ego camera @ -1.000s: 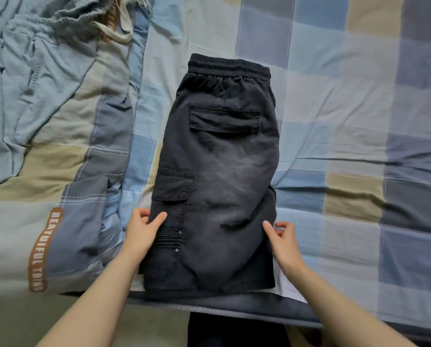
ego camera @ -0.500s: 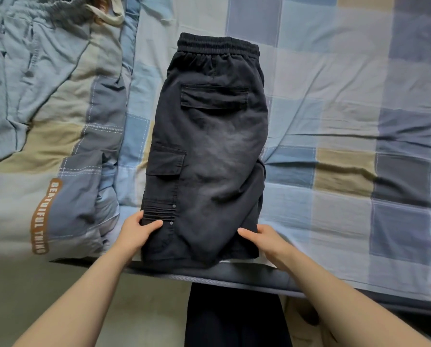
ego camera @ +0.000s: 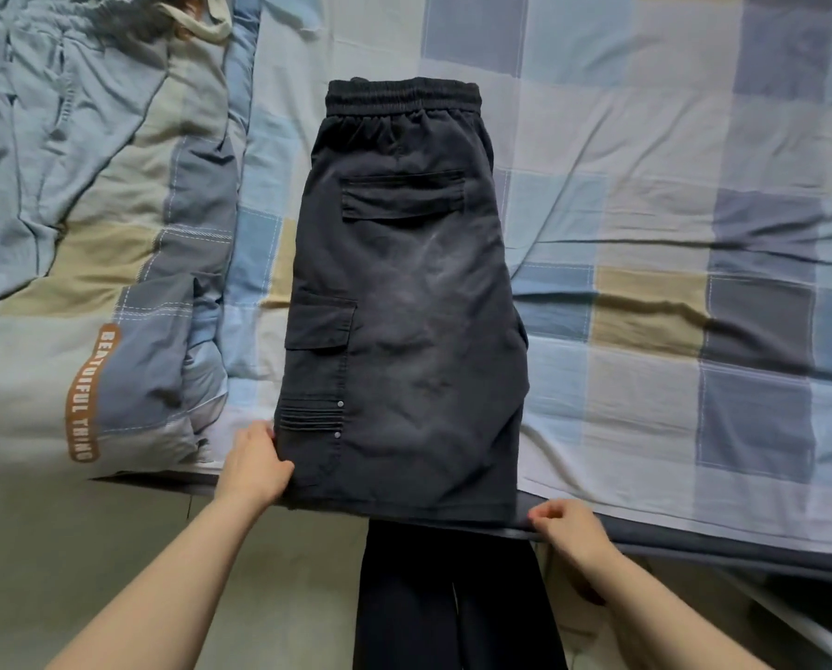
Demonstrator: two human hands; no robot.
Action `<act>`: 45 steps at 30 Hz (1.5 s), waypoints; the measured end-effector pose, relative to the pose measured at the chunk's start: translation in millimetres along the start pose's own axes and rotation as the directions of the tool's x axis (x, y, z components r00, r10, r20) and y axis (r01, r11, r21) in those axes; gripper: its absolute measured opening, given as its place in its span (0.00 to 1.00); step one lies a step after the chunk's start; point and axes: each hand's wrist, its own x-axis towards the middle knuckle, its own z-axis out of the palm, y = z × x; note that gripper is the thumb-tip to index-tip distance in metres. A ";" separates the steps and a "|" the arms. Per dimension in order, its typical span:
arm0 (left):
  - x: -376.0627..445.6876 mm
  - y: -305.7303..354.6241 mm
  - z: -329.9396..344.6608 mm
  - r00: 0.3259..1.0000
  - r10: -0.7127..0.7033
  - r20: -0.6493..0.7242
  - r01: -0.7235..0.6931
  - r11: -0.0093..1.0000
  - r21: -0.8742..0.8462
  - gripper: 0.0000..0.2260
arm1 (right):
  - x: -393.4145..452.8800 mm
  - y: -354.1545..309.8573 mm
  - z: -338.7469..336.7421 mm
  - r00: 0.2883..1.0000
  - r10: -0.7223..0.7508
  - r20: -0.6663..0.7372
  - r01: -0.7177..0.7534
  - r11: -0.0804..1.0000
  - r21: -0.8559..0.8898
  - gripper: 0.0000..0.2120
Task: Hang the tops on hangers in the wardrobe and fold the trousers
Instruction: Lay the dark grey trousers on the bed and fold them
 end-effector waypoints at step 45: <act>76.6 16.9 -48.0 0.320 0.938 0.131 -0.671 0.126 0.730 0.26 | 104.5 -171.8 -63.4 0.354 -0.648 0.674 0.391 -0.552 -0.736 0.30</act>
